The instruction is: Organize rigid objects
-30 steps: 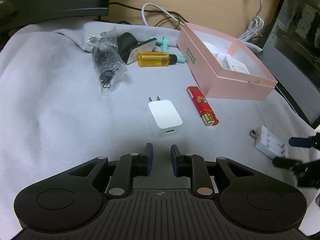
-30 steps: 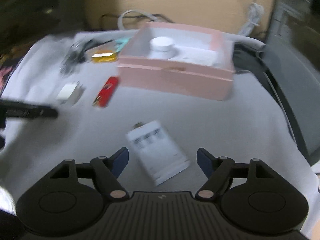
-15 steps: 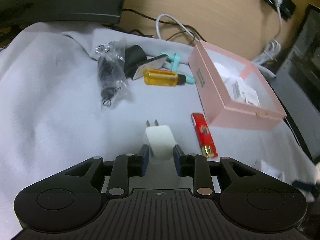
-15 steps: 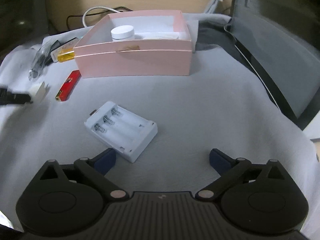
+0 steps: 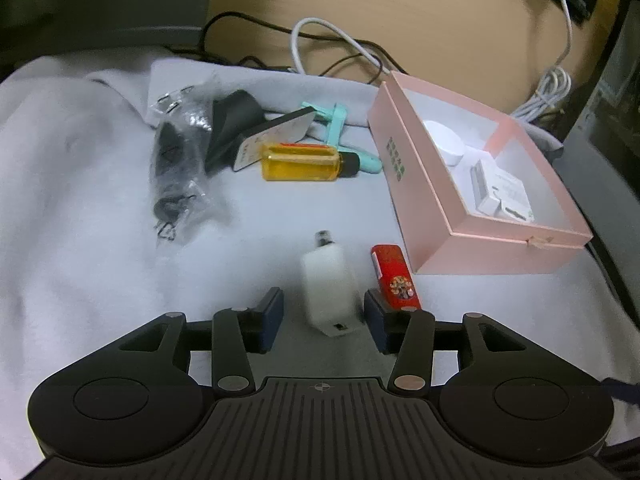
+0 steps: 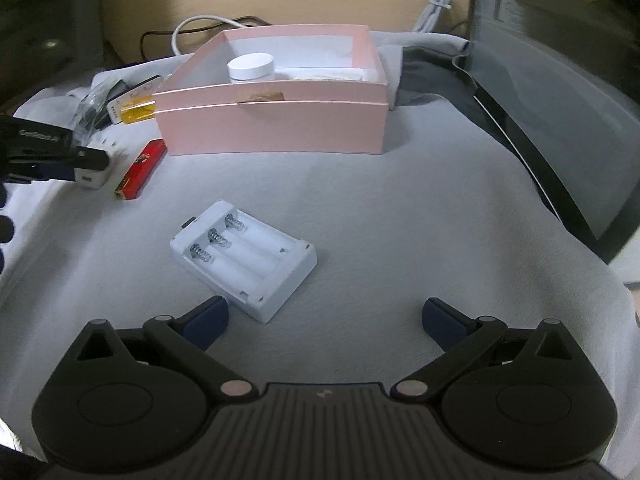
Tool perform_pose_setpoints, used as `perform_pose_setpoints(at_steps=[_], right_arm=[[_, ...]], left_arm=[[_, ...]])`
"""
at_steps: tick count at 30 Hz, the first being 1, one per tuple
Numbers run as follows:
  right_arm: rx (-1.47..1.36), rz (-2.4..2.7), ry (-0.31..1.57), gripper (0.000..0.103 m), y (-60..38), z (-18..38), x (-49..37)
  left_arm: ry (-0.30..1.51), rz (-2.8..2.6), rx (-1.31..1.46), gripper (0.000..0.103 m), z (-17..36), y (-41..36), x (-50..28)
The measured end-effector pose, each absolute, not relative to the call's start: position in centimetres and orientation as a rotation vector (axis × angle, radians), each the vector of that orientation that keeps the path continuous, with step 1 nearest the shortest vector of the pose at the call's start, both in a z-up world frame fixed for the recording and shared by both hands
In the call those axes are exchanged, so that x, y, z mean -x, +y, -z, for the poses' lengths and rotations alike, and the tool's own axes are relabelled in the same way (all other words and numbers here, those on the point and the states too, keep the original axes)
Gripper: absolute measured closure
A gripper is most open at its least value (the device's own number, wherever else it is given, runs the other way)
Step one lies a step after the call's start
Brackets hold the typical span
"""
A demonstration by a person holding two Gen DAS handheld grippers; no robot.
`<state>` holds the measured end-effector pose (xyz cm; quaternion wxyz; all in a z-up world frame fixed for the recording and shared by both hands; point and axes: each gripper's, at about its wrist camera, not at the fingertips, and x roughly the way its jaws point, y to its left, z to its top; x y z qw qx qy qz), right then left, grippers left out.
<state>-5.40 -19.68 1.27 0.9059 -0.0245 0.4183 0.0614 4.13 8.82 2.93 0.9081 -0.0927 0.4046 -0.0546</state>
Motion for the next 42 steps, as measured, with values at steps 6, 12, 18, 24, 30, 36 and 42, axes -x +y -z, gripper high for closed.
perform_pose_setpoints(at_steps=[6, 12, 18, 24, 30, 36, 42], right_arm=[[0.073, -0.168, 0.842, 0.000, -19.5, -1.1, 5.0], [0.065, -0.172, 0.857, 0.000, -19.4, -1.3, 4.4], [-0.017, -0.181, 0.892, 0.001, -17.6, -2.0, 3.3], [-0.044, -0.072, 0.867, 0.001, -14.5, -1.7, 2.7], [-0.092, 0.106, 0.766, 0.007, -13.3, -1.0, 3.3], [-0.059, 0.095, 0.760, 0.015, -13.2, -1.2, 3.2], [-0.005, 0.009, 0.756, 0.015, -14.2, -3.8, 6.0]], left_arm=[[0.808, 0.107, 0.124, 0.057, -2.7, 7.3, -5.3], [0.786, 0.145, 0.012, 0.079, -2.4, 6.6, -4.3], [0.792, 0.189, -0.054, 0.079, -2.4, 6.9, -1.6], [0.808, 0.226, -0.057, 0.079, -2.5, 7.7, -0.1], [0.823, 0.236, 0.007, 0.077, -2.6, 8.5, -0.4], [0.792, 0.277, -0.015, 0.079, -2.3, 8.8, 0.0], [0.757, 0.337, 0.020, 0.079, -3.0, 8.8, 1.3]])
